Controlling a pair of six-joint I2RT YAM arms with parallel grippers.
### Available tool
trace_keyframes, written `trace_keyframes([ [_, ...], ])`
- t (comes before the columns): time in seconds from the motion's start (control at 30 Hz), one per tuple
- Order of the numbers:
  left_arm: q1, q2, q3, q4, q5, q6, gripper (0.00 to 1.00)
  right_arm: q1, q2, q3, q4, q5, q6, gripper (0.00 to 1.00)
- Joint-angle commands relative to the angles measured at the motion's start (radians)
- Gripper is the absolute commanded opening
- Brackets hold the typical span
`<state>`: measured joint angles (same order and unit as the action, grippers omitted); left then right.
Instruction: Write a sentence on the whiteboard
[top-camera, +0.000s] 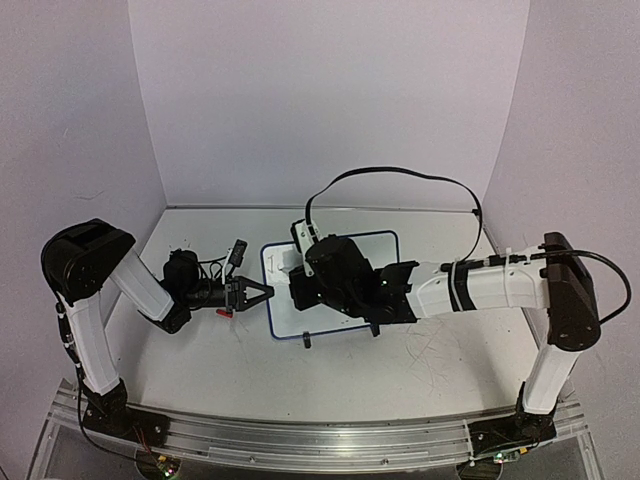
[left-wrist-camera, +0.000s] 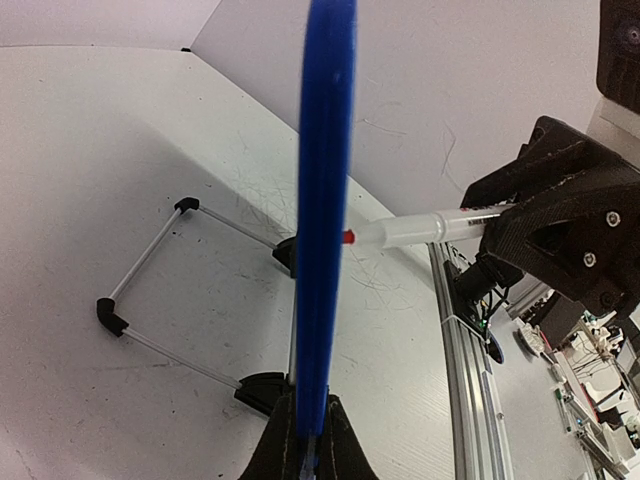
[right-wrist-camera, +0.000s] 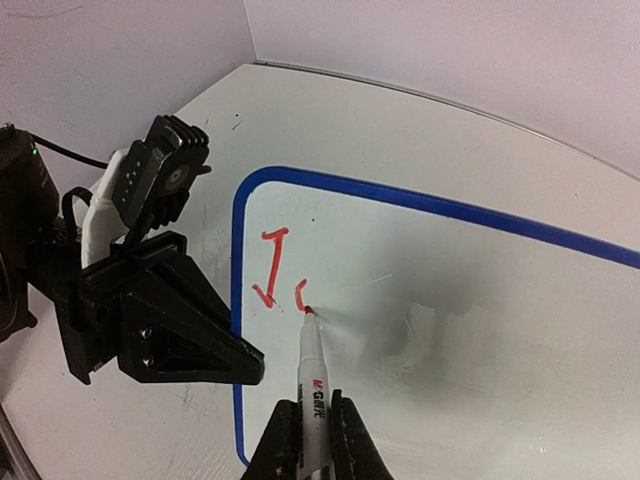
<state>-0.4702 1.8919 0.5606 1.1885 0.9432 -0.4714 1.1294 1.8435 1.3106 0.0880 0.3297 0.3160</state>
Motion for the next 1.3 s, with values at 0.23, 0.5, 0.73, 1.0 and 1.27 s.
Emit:
trace_keyframes([
  [0.23,0.004,-0.028,-0.020,0.016,0.036,-0.013,0.00,-0.005,-0.026,0.014,0.005,0.089,-0.005,0.00],
  [0.5,0.004,-0.030,-0.021,0.016,0.036,-0.013,0.00,-0.006,-0.021,0.026,0.017,0.091,-0.011,0.00],
  [0.73,0.005,-0.031,-0.022,0.016,0.037,-0.012,0.00,-0.006,-0.016,0.035,0.024,0.093,-0.015,0.00],
  [1.0,0.005,-0.032,-0.022,0.016,0.036,-0.012,0.00,-0.006,-0.011,0.041,0.032,0.091,-0.020,0.00],
  [1.27,0.005,-0.031,-0.021,0.016,0.036,-0.012,0.00,-0.006,0.002,0.059,0.041,0.075,-0.032,0.00],
])
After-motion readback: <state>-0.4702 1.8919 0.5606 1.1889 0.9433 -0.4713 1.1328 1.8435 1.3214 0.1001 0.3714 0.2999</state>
